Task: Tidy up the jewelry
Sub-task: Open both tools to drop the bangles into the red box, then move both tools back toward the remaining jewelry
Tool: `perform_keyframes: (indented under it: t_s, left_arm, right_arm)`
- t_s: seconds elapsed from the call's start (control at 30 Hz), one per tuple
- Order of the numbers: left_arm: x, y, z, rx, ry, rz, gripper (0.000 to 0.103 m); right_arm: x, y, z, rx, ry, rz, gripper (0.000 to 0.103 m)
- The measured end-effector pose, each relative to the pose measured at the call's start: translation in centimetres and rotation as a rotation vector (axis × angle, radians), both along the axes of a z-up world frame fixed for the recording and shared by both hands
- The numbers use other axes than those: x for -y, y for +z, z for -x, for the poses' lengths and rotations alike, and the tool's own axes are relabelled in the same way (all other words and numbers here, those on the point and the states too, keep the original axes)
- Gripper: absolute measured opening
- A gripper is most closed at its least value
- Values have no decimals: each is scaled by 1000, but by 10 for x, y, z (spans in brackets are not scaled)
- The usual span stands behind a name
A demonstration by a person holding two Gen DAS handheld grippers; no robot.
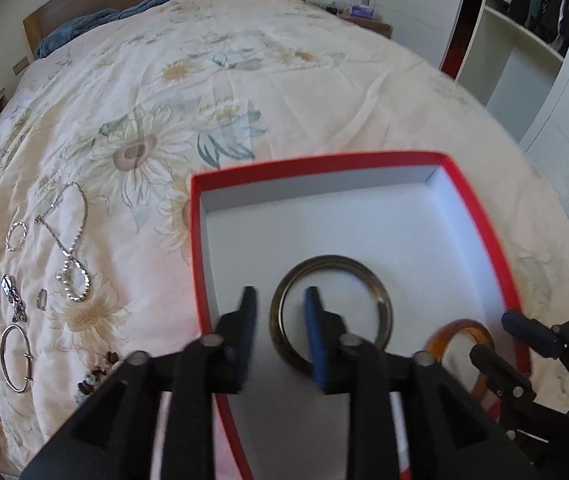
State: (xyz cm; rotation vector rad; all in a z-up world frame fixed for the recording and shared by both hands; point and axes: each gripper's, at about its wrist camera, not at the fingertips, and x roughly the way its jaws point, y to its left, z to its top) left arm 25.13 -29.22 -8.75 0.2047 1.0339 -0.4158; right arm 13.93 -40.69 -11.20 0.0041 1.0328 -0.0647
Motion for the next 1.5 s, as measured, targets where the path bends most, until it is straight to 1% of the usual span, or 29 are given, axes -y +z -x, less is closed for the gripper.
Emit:
perform_keyframes:
  t_s: [0.1, 0.17, 0.23, 0.3, 0.4, 0.43, 0.6, 0.77, 0.87, 1.03, 1.13, 1.2, 1.33, 1.4, 1.5]
  left_arm:
    - [-7, 18, 11, 5, -8, 35, 31]
    - [-15, 35, 23, 26, -15, 48, 31]
    - [-28, 53, 36, 64, -1, 66, 31]
    - [-47, 76, 52, 122, 31, 100, 31]
    - [-74, 109, 77, 210, 55, 96, 31]
    - [-83, 118, 83, 226, 61, 98, 31]
    - [-156, 173, 125, 331, 128, 125, 31]
    - [-253, 231, 163, 425, 247, 148, 31]
    - [-309, 257, 185, 439, 309, 153, 31]
    - [-382, 274, 217, 459, 380, 152, 31]
    - [-412, 273, 229, 454, 417, 168, 34]
    - [-428, 271, 236, 455, 442, 160, 35]
    - [-448, 257, 238, 431, 476, 176, 36]
    - [-450, 243, 234, 418, 484, 173, 36]
    - [-442, 218, 222, 391, 469, 164, 36]
  right_arm:
    - [2, 20, 12, 22, -32, -11, 39]
    - [3, 38, 23, 45, -53, -23, 39]
    - [4, 53, 37, 68, -72, -37, 40]
    - [2, 71, 55, 93, -98, -53, 40]
    - [-6, 101, 84, 141, -123, -70, 42]
    - [-10, 109, 91, 155, -124, -75, 42]
    - [-42, 166, 134, 254, -106, -79, 43]
    - [-77, 220, 169, 363, -63, -86, 46]
    - [-99, 246, 185, 422, -33, -102, 48]
    - [-134, 271, 199, 463, 34, -110, 48]
    - [-150, 281, 204, 488, 62, -129, 49]
    - [-161, 284, 204, 494, 82, -134, 50]
    - [-183, 278, 193, 468, 128, -130, 51]
    - [-193, 269, 184, 448, 149, -134, 51]
    - [-203, 251, 169, 412, 167, -147, 51]
